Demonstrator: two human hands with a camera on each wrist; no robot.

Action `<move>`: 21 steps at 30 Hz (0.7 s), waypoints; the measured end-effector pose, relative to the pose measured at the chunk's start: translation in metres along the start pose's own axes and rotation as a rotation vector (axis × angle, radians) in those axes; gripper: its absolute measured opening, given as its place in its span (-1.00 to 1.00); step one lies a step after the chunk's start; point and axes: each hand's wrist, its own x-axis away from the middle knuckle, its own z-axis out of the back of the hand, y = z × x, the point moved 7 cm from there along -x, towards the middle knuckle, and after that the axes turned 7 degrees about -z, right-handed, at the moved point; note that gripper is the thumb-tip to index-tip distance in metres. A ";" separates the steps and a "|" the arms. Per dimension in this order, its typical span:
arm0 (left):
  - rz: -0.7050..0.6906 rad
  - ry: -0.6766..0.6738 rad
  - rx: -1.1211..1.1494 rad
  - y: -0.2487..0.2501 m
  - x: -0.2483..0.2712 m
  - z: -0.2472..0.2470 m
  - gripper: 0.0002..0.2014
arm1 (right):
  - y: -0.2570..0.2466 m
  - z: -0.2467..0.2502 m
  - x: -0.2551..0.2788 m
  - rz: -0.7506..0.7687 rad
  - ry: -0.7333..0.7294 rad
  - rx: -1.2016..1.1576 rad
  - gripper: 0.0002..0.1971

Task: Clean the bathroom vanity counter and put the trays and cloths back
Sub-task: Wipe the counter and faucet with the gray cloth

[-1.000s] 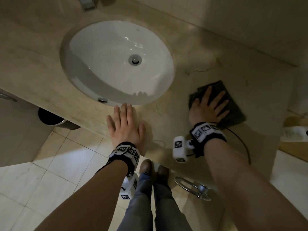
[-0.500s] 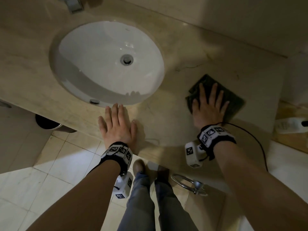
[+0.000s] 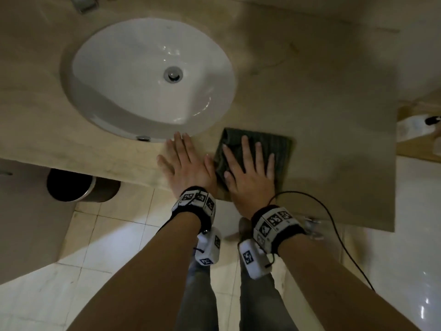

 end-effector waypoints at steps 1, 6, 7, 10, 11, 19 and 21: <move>-0.011 -0.006 0.014 -0.001 -0.001 -0.002 -0.31 | 0.009 -0.002 0.013 0.005 0.009 0.015 -0.43; -0.056 0.025 0.063 -0.004 0.000 -0.002 -0.30 | 0.100 -0.002 0.052 -0.313 0.039 0.023 -0.43; -0.066 0.024 0.068 -0.003 0.001 -0.001 -0.30 | 0.116 -0.002 0.056 -0.388 0.040 0.020 -0.42; -0.081 0.044 0.056 -0.003 0.001 -0.002 -0.30 | 0.129 -0.004 0.059 -0.529 0.045 0.012 -0.41; -0.080 0.058 0.056 -0.003 0.001 -0.002 -0.30 | 0.124 -0.004 0.058 -0.572 0.059 0.000 -0.41; -0.077 0.127 0.046 -0.001 0.000 -0.004 -0.30 | 0.019 -0.009 0.033 -0.453 0.055 -0.046 -0.41; -0.075 0.154 0.031 -0.001 0.001 -0.004 -0.29 | 0.004 -0.013 0.036 -0.364 0.050 -0.046 -0.42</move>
